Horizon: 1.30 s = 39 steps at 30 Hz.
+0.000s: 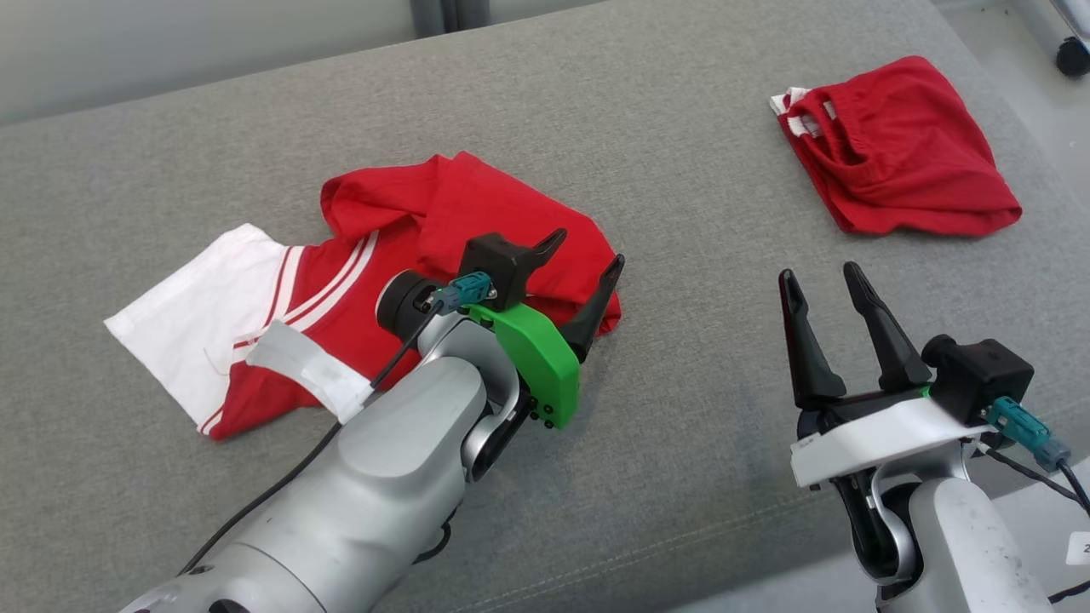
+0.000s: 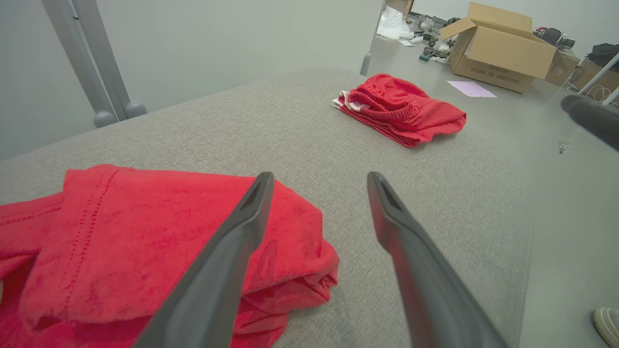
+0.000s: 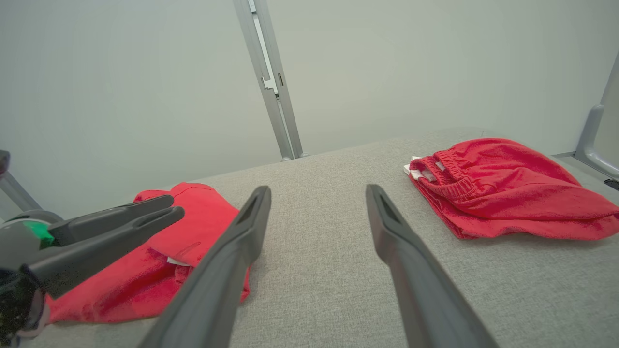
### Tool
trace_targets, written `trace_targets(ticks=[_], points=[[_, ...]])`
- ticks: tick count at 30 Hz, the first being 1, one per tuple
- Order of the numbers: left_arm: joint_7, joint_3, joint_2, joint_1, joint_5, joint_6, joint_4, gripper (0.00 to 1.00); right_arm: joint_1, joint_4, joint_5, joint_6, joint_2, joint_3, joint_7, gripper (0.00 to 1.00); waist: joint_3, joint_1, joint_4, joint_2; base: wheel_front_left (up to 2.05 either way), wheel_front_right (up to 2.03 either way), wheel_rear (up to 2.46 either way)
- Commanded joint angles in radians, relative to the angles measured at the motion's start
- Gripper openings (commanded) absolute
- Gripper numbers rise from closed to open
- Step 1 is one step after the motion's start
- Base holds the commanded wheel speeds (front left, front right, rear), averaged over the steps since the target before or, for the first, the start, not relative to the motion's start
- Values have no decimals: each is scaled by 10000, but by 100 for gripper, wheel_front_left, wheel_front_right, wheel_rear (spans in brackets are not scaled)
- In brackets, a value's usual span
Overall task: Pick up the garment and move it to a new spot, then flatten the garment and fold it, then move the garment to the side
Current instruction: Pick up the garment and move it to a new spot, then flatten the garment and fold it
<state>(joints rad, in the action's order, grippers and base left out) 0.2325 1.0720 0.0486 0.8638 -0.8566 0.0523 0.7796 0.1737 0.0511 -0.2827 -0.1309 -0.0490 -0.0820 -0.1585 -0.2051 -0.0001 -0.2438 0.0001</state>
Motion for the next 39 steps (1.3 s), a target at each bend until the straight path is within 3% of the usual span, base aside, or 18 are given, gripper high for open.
trace_targets(ticks=[1, 10, 22, 31, 39], points=[[99, 8, 39, 31, -39, -80, 116, 100, -66, 18, 92, 4, -31, 17, 43, 100, 230, 1, 401, -1, 0, 0, 0], [326, -811, 82, -760, 108, -367, 309, 100, -119, 250, 422, 4, -30, -235, 265, 100, 857, 1, 1660, -1, 0, 0, 0], [323, -3428, 1129, -3937, 1957, -1037, -2434, 100, 1254, 2242, 1925, 4, -41, -1167, 647, 100, 1315, 1, 3205, -1, 0, 0, 0], [318, -4813, 967, -5583, 2429, -905, -4117, 100, 2792, 4513, 3229, 4, -30, -978, 957, 100, 1106, 1, 4355, -1, 0, 0, 0], [317, -5159, 696, -5965, 2893, -691, -4652, 100, 3829, 6290, 4446, 5, -36, -702, 1178, 100, 859, 1, 5245, -1, 0, 0, 0]])
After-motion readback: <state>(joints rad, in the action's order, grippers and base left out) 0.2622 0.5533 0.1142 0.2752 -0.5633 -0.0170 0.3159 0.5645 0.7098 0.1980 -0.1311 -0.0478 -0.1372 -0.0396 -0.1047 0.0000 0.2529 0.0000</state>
